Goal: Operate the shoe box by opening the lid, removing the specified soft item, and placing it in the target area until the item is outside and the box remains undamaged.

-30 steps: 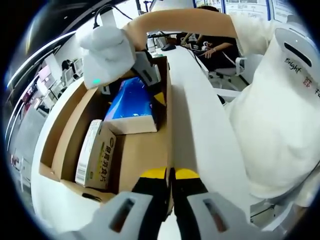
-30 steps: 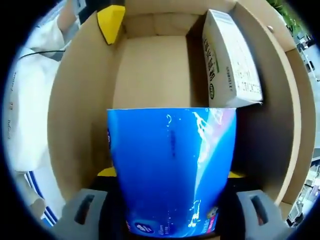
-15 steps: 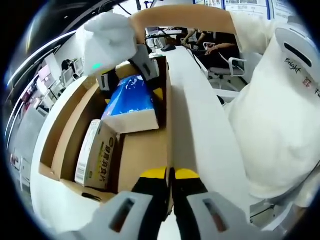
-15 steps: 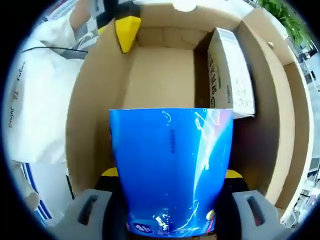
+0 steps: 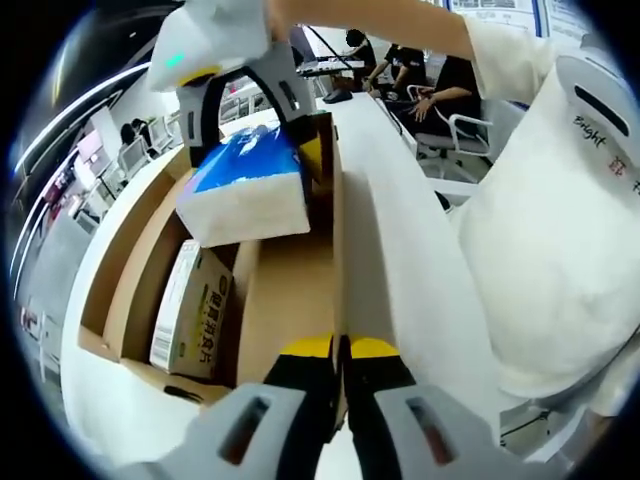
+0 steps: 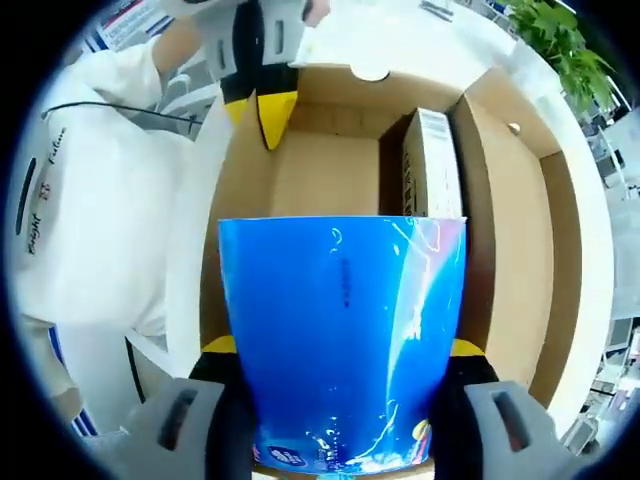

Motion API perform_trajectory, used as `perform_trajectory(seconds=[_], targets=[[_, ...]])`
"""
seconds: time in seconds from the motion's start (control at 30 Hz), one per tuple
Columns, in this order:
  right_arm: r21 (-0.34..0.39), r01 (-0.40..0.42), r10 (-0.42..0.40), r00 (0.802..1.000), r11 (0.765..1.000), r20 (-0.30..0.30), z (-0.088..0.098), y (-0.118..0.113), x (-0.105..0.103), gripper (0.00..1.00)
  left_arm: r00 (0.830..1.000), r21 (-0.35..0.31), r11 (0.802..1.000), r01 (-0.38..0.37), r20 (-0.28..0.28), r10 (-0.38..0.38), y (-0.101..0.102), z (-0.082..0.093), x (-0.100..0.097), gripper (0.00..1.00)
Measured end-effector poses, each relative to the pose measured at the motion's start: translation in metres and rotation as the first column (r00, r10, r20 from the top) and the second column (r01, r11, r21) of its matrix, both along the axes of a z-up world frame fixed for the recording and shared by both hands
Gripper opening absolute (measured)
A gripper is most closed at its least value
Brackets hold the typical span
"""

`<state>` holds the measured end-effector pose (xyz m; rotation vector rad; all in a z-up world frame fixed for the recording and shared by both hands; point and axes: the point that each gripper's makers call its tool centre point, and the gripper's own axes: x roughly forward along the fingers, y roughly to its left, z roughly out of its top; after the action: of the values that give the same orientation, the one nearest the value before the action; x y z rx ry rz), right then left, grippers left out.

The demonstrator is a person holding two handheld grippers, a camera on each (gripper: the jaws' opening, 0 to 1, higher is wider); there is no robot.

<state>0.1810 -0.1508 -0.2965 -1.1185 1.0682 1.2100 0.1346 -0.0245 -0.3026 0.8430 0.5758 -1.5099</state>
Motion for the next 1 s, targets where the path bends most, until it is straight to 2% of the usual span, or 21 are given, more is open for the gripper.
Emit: perform_trajectory(seconds=[0.37, 0.63, 1.0], targets=[[-0.011, -0.018, 0.019, 0.999, 1.0, 0.048, 0.021, -0.01, -0.006, 0.7, 1.0, -0.003, 1.0, 0.001, 0.0, -0.001, 0.0, 0.0, 0.001, 0.02], [0.015, -0.022, 0.021, 0.999, 1.0, 0.048, 0.035, -0.008, -0.01, 0.7, 1.0, 0.004, 1.0, -0.001, -0.005, 0.001, 0.0, 0.0, 0.001, 0.01], [-0.014, -0.034, 0.034, 0.997, 0.999, 0.067, 0.051, -0.013, -0.011, 0.69, 1.0, 0.003, 1.0, -0.001, -0.004, 0.002, 0.0, 0.001, -0.002, 0.02]])
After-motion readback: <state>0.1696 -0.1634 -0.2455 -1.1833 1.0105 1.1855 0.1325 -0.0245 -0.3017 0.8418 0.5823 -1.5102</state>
